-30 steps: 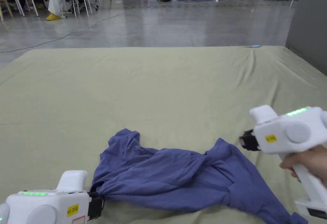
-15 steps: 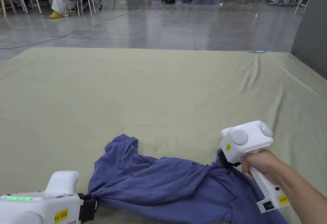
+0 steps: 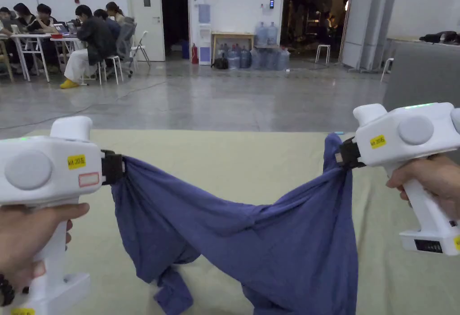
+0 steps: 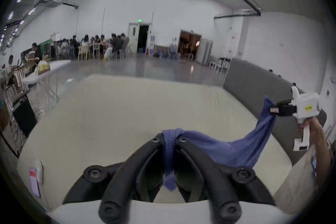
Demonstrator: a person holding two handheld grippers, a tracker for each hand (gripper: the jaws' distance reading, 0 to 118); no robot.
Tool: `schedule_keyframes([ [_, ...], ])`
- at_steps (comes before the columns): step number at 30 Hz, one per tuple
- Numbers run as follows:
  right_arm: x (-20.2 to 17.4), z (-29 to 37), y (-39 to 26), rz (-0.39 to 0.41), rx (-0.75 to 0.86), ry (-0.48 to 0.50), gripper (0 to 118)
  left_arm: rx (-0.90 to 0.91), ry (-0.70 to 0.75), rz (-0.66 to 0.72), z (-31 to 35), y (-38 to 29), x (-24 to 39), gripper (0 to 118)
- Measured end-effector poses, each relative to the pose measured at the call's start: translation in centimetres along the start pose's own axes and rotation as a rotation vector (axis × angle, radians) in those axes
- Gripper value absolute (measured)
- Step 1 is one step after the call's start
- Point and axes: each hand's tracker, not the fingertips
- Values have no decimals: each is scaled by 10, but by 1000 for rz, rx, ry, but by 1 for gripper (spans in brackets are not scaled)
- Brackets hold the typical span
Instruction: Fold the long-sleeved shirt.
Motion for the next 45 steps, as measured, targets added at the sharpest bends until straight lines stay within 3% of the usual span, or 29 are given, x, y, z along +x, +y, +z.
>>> schedule_keyframes([
  [5, 7, 39, 79, 1, 141, -63, 2, 92, 28, -52, -7, 100, 14, 2],
  [12, 26, 68, 186, -62, 311, -198, 2, 170, 75, -42, -26, 219, 17, 2],
  [20, 31, 85, 234, -70, 378, -266, 2, 211, 109, -4, -22, 257, 31, 2],
  [25, 33, 60, 204, -77, 345, -243, 2, 137, 96, -27, -45, 220, 28, 2],
  [35, 38, -74, 59, -113, 82, -184, 2, -123, 73, -10, -141, 67, -4, 2],
  [40, 36, -49, 0, -110, 107, -121, 2, -107, 43, 20, -102, 14, -13, 2],
  [45, 19, 4, -88, -22, 78, -73, 2, -134, 14, -15, -36, -65, -18, 2],
])
